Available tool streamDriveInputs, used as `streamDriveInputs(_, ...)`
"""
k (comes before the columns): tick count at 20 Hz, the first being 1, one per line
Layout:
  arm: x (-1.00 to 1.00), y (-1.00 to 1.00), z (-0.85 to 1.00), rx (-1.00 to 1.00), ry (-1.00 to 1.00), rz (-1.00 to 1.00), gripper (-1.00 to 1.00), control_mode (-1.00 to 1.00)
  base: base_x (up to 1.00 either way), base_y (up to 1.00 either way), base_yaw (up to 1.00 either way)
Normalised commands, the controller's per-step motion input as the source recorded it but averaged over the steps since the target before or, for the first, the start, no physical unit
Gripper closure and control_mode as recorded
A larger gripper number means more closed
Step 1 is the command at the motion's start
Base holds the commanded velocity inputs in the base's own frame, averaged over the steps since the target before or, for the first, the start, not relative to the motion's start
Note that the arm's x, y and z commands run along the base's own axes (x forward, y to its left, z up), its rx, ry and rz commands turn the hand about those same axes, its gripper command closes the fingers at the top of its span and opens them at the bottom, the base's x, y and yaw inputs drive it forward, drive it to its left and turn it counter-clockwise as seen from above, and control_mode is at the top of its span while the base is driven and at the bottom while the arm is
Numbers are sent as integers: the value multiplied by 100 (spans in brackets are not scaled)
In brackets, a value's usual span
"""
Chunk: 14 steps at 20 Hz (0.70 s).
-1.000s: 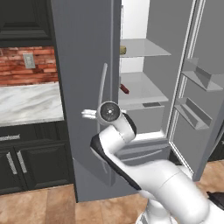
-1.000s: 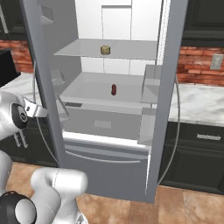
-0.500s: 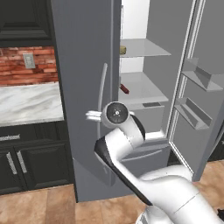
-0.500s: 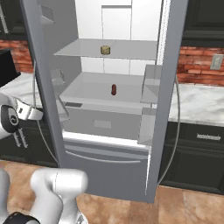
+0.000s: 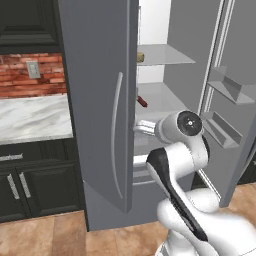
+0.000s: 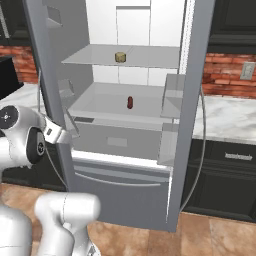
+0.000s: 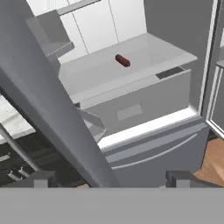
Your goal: Retrieve the sausage and cheese from the fridge and place them on the cutting board on the counter.
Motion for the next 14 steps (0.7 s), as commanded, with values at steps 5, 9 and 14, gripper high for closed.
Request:
streamDriveInputs(5, 49, -67, 12, 24, 0, 0, -100, -100, 0, 0, 0)
streamDriveInputs(9, 81, -11, 0, 23, 0, 0, -100, -100, 0, 0, 0)
streamDriveInputs(14, 67, 0, -1, 19, 0, -3, -100, -100, 0, 0, 0)
